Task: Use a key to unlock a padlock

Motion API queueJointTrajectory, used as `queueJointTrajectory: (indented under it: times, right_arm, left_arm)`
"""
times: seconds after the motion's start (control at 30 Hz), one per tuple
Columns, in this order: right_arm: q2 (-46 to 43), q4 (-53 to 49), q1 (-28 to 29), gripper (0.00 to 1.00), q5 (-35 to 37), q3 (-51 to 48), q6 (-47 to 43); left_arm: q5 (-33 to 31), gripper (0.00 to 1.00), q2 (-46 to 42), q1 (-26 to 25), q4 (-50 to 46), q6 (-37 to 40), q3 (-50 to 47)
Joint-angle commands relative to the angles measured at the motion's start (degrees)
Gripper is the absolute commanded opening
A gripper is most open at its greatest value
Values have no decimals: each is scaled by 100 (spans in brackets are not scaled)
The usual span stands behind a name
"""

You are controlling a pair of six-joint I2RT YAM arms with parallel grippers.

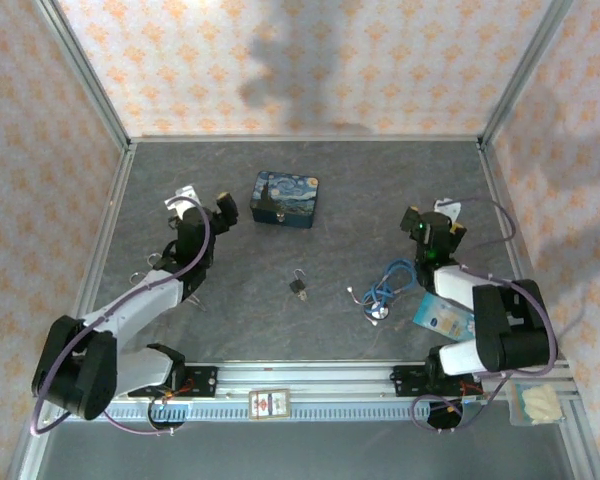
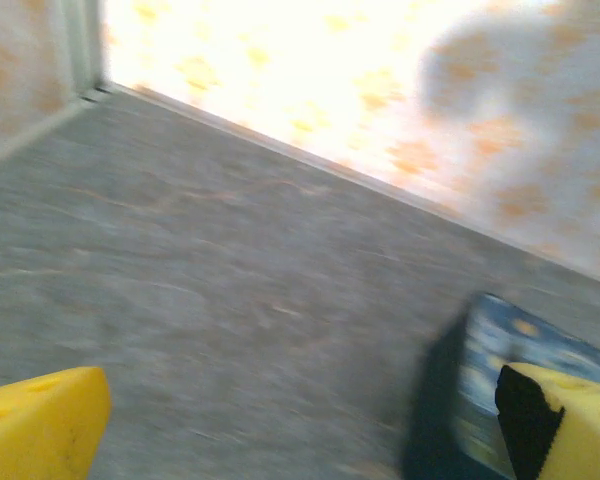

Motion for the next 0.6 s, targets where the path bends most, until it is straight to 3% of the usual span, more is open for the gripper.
queueJointTrajectory:
  times: [0.0, 0.17, 0.3, 0.4, 0.47, 0.5, 0.57]
  right_arm:
    - [201, 1346, -41, 100, -219, -101, -418]
    - [443, 1715, -135, 100, -424, -270, -369]
    - [334, 2649, -219, 100, -592, -845, -313]
    - [584, 3901, -306, 100, -440, -1372, -173]
    - [377, 3168, -306, 100, -412, -1187, -139]
    - [483, 3552, -299, 100, -406, -1264, -182]
    - [424, 3328, -297, 100, -404, -1217, -173]
  left_arm:
    - [-766, 99, 384, 282, 377, 726, 84]
    - [-1085, 99, 785, 543, 957, 1100, -200]
    - [-999, 99, 1014, 823, 1519, 1062, -455]
    - [-724, 99, 1157, 1012, 2555, 1265, -900]
    - [-650, 99, 1269, 1058, 3351, 1494, -1236]
    - [-493, 99, 1239, 1096, 3584, 1551, -1341]
    - [181, 99, 1201, 1237, 4195, 1675, -1645]
